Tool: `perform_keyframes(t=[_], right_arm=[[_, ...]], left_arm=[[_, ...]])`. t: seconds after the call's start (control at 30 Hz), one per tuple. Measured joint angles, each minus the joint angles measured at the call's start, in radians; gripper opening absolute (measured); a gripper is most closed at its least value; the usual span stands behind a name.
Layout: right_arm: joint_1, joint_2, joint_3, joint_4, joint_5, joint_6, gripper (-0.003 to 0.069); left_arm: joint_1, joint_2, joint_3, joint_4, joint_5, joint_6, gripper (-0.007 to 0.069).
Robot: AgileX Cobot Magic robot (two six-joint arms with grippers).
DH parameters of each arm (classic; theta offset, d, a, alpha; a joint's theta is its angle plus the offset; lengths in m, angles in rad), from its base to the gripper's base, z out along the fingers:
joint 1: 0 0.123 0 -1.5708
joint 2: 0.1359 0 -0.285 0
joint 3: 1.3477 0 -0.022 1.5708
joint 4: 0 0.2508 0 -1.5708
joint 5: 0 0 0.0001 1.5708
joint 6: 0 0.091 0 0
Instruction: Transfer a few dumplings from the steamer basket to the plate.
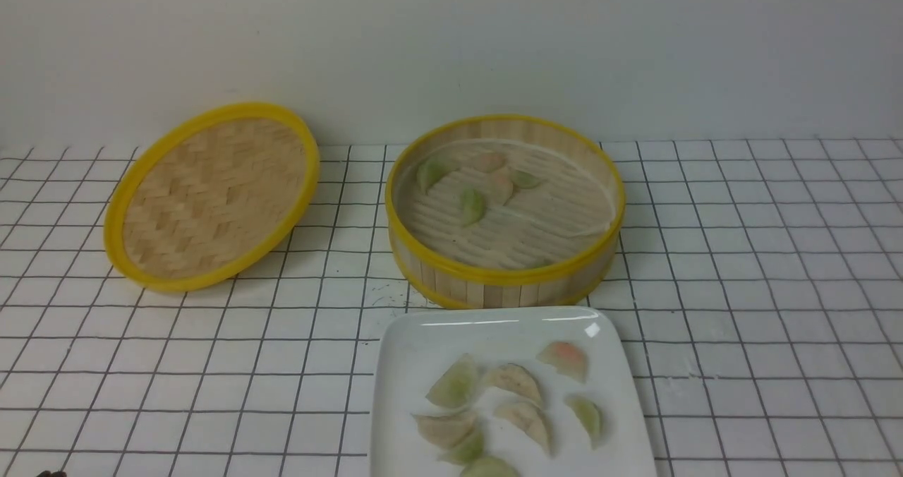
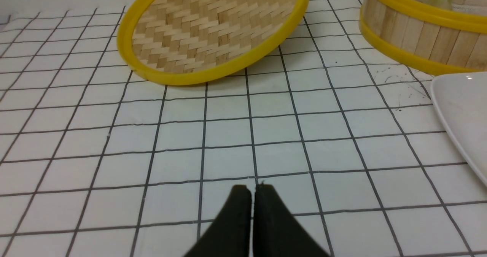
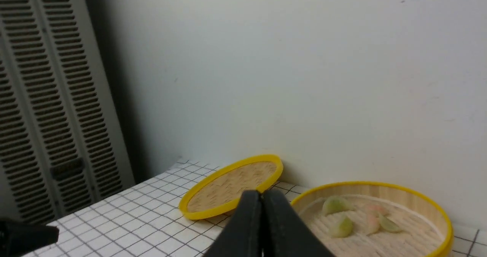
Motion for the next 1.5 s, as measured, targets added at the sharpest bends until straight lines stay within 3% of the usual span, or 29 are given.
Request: perform_keyframes(t=[0.1, 0.2, 0.33, 0.43, 0.47, 0.57, 0.77, 0.93, 1.5], right_arm=[[0.000, 0.000, 0.000, 0.155, -0.004, -0.201, -0.0015], [0.000, 0.000, 0.000, 0.235, -0.004, -0.297, -0.0015], [-0.025, -0.012, 0.018, 0.254, -0.006, -0.339, -0.0015], [-0.201, -0.022, 0.065, 0.254, -0.007, -0.344, -0.0015], [-0.214, -0.022, 0.073, 0.254, -0.007, -0.344, -0.0015], [-0.440, -0.022, 0.156, 0.252, -0.006, -0.348, -0.0015], [-0.665, -0.041, 0.325, 0.248, -0.001, -0.350, -0.0015], [-0.710, -0.060, 0.373, 0.248, 0.033, -0.351, -0.0015], [-0.712, -0.060, 0.373, 0.248, 0.035, -0.351, -0.0015]], left_arm=[[0.000, 0.000, 0.000, 0.000, 0.000, 0.000, -0.0006], [0.000, 0.000, 0.000, 0.000, 0.000, 0.000, -0.0006], [0.000, 0.000, 0.000, 0.000, 0.000, 0.000, -0.0006], [0.001, 0.000, 0.000, 0.000, 0.000, 0.000, -0.0006], [0.001, 0.000, 0.000, 0.000, 0.000, 0.000, -0.0006], [0.001, 0.000, 0.000, 0.000, 0.000, 0.000, -0.0006], [0.001, 0.000, 0.000, 0.000, 0.000, 0.000, -0.0006], [0.001, 0.000, 0.000, 0.000, 0.000, 0.000, -0.0006], [0.001, 0.000, 0.000, 0.000, 0.000, 0.000, -0.0006]])
